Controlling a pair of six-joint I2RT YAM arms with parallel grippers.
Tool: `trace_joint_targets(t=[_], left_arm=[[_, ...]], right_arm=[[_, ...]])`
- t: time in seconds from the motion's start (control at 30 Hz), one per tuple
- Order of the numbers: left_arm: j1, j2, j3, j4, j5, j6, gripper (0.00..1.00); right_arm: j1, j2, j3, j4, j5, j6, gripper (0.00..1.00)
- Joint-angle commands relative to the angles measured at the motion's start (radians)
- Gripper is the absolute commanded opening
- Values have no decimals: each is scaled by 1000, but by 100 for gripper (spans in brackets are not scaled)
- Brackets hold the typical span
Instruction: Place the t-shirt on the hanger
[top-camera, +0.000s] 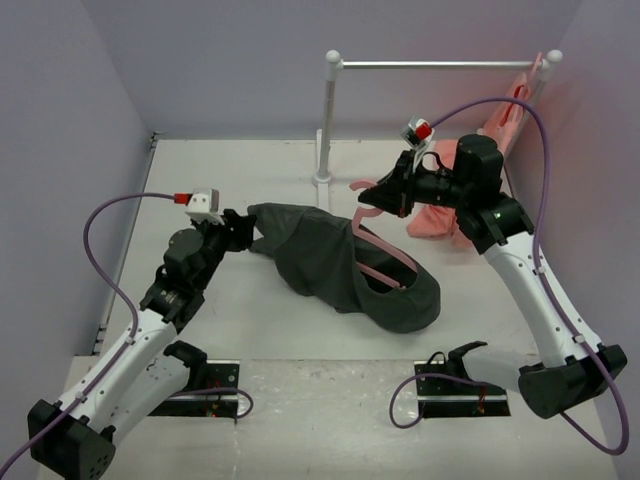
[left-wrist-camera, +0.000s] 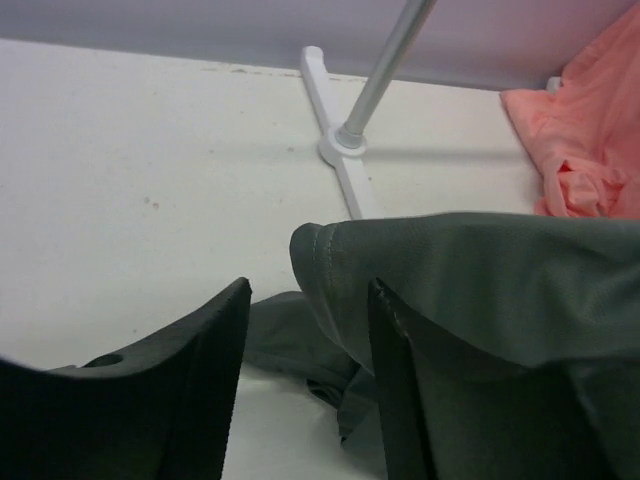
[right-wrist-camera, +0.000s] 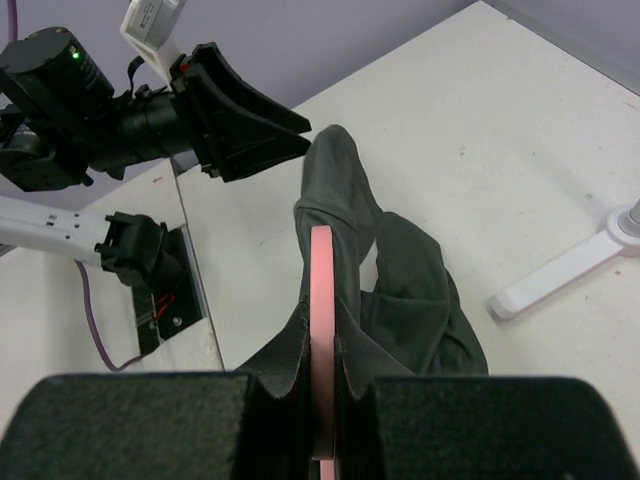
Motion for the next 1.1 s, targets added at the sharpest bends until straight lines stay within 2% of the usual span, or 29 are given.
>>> trace_joint_targets(t=[0.0,0.13,0.23,0.33,0.37,0.43,0.57,0.8,0.9,0.97,1.07], left_arm=[[4,-44,-32,169,180,-52,58],[4,-67,-55,181,238,-98,61],[4,-68,-67,194,238,-108,57],[4,-37,-66,218,252,-105,43],[4,-16,-57,221,259,-103,28],[4,10,-48,219,260,-106,9],[4,6,-42,204,232,-95,1],[4,5,-21,159,172,-78,0],[8,7,-1,106,46,-97,0],[20,1,14,36,-105,-136,0],[51,-7,33,-13,-233,-175,0]], right_arm=[[-2,-18,10,31,-22,4,0],[-2,-3,21,30,-32,16,0],[-2,-1,27,29,-52,18,0],[-2,-4,29,38,-72,24,0],[-2,-7,30,37,-71,25,0],[-2,-6,36,32,-55,27,0],[-2,2,44,20,-44,20,0],[-2,10,38,18,-17,24,0],[-2,18,25,0,41,5,0],[-2,24,14,-32,97,-16,0],[-2,19,-12,-61,86,-66,0]])
